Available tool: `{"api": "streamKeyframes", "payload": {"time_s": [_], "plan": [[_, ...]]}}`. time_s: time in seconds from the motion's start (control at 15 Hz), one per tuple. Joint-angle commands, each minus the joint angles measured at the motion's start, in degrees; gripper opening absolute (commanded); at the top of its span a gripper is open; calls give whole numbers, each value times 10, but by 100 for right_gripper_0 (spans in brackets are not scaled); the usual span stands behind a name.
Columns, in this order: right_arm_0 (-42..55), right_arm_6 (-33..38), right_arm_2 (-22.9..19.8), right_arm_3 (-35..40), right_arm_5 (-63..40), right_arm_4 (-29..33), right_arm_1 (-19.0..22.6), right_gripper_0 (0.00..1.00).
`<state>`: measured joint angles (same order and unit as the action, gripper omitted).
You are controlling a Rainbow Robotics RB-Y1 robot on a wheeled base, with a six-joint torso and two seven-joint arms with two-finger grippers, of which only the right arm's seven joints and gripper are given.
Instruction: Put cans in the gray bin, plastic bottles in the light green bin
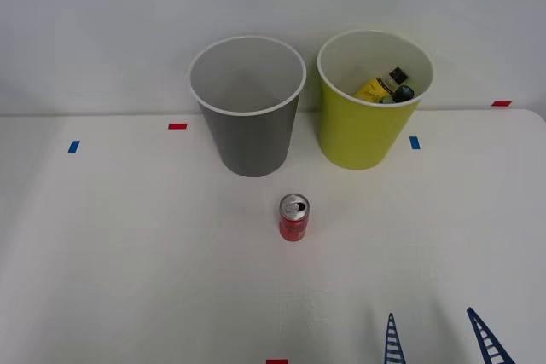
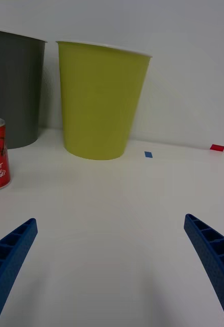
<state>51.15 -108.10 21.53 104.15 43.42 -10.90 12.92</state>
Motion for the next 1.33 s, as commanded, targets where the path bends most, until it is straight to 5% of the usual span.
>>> {"api": "streamKeyframes", "payload": {"time_s": [0.07,1.07,1.33], "plan": [[0,0,0,0,0,0,0,100],[0,0,0,0,0,0,0,100],[-11,-4,33,-26,62,-2,54,100]]}}
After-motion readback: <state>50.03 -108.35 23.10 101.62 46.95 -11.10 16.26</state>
